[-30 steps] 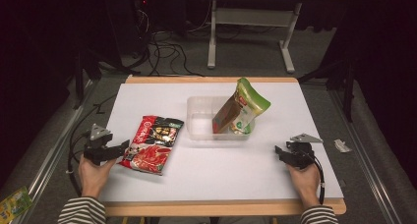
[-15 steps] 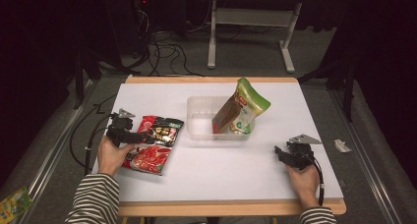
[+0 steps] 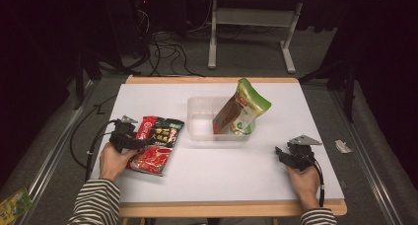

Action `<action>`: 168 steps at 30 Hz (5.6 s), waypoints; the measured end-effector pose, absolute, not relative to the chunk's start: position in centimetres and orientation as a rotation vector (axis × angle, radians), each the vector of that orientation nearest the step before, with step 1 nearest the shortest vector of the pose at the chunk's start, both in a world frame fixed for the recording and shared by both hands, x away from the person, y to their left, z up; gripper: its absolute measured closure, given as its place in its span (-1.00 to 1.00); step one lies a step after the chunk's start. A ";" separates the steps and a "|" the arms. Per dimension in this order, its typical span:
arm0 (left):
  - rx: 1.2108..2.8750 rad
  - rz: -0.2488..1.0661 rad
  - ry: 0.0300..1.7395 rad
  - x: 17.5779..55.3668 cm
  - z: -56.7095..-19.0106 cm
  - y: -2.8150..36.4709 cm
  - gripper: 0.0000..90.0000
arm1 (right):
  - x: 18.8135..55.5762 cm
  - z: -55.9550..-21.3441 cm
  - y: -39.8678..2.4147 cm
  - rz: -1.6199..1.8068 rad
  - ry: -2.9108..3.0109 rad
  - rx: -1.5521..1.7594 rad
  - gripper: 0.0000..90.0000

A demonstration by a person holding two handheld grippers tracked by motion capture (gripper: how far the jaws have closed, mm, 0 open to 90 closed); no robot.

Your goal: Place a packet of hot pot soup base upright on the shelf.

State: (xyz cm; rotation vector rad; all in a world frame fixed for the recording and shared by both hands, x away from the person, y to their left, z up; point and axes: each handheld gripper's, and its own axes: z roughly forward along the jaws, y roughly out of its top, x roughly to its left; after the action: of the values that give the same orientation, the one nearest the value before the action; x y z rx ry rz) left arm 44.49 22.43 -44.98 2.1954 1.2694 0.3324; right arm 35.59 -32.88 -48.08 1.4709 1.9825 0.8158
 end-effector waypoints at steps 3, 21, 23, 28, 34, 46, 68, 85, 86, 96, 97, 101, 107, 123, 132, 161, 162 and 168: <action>2.206 0.324 1.274 44.3 -45.0 22.2 -0.20 | 35.6 -48.1 -32.9 0.811 1.985 1.467 0.05; 2.230 0.286 1.298 44.4 -44.5 21.8 -0.26 | 35.5 -48.1 -32.7 0.806 1.981 1.461 0.05; 2.228 0.283 1.305 44.9 -44.3 21.8 -0.31 | 35.5 -48.1 -32.7 0.801 1.980 1.458 0.05; 2.168 0.277 1.344 46.3 -44.3 21.1 -0.30 | 35.5 -48.1 -32.6 0.796 1.981 1.459 0.05; 2.181 0.303 1.327 48.2 -44.0 21.2 -0.23 | 35.5 -48.1 -32.5 0.787 1.977 1.443 0.04; 2.187 0.242 1.360 49.1 -45.1 21.0 -0.02 | 35.4 -48.1 -32.5 0.787 1.976 1.441 0.04; 2.118 0.127 1.429 49.6 -44.9 22.5 0.79 | 35.3 -48.1 -32.3 0.775 1.969 1.427 0.05; 2.092 0.125 1.389 48.5 -43.0 22.5 0.99 | 35.3 -48.1 -32.3 0.766 1.974 1.416 0.05; 2.090 0.126 1.385 48.3 -42.7 22.6 0.99 | 35.3 -48.1 -32.3 0.767 1.972 1.421 0.05; 2.050 0.144 1.322 46.7 -40.4 23.3 1.00 | 35.3 -48.1 -32.3 0.765 1.972 1.415 0.05; 2.055 0.153 1.310 46.5 -40.1 23.3 1.00 | 35.3 -48.1 -32.3 0.765 1.973 1.414 0.05; 2.058 0.177 1.274 45.7 -39.1 23.2 1.00 | 35.3 -48.1 -32.3 0.765 1.972 1.415 0.05; 2.049 0.211 1.232 44.6 -37.9 23.2 1.00 | 35.3 -48.1 -32.3 0.765 1.973 1.413 0.05; 2.022 0.288 1.142 42.2 -35.2 23.2 1.00 | 35.3 -48.1 -32.3 0.766 1.972 1.415 0.05; 2.003 0.309 1.118 41.4 -34.2 23.3 1.00 | 35.3 -48.1 -32.3 0.766 1.972 1.417 0.05; 1.965 0.374 1.045 39.9 -31.2 22.1 1.00 | 35.3 -48.1 -32.3 0.767 1.972 1.415 0.05; 1.963 0.371 1.043 39.9 -31.1 22.1 1.00 | 35.3 -48.1 -32.3 0.767 1.972 1.417 0.05; 1.955 0.358 1.033 39.9 -30.7 21.7 1.00 | 35.3 -48.1 -32.3 0.767 1.972 1.415 0.05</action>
State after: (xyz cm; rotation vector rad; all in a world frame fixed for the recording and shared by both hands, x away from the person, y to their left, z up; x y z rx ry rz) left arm 39.87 21.74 -30.75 1.9546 1.0333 0.3581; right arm 35.28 -32.29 -48.11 1.4150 1.9724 0.7670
